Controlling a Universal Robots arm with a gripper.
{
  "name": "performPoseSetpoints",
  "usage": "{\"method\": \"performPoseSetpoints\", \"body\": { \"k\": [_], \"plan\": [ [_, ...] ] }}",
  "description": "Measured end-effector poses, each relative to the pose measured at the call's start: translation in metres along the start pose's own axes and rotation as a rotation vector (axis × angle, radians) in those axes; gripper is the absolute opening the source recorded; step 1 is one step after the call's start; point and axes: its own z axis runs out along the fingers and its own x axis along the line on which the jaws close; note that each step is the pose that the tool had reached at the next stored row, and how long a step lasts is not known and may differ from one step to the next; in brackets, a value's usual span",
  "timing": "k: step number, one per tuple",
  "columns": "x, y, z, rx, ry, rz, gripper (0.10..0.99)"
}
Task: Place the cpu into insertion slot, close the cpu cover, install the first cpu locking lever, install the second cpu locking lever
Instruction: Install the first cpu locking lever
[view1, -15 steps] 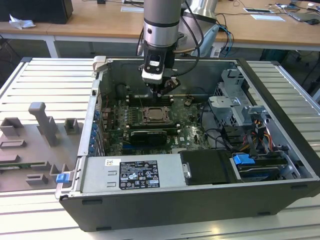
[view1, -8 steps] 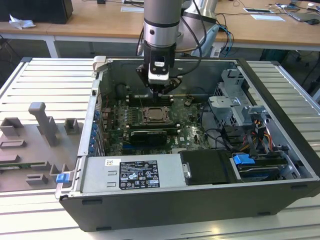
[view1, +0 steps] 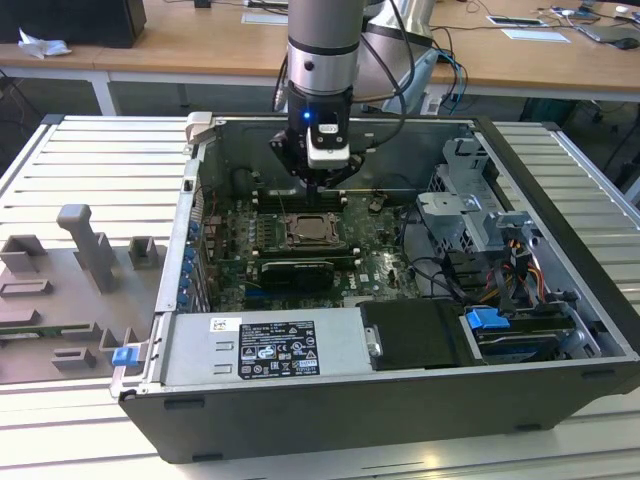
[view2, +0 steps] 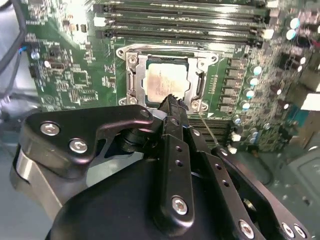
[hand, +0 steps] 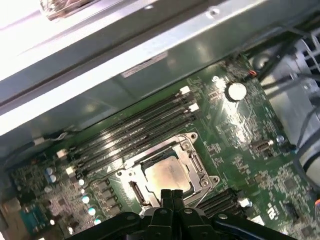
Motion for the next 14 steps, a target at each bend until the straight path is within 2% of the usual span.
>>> {"method": "performPoseSetpoints", "body": {
  "k": [14],
  "plan": [
    [0.0, 0.0, 0.0014, -0.002, 0.0054, -0.338, 0.106]
  ]
}}
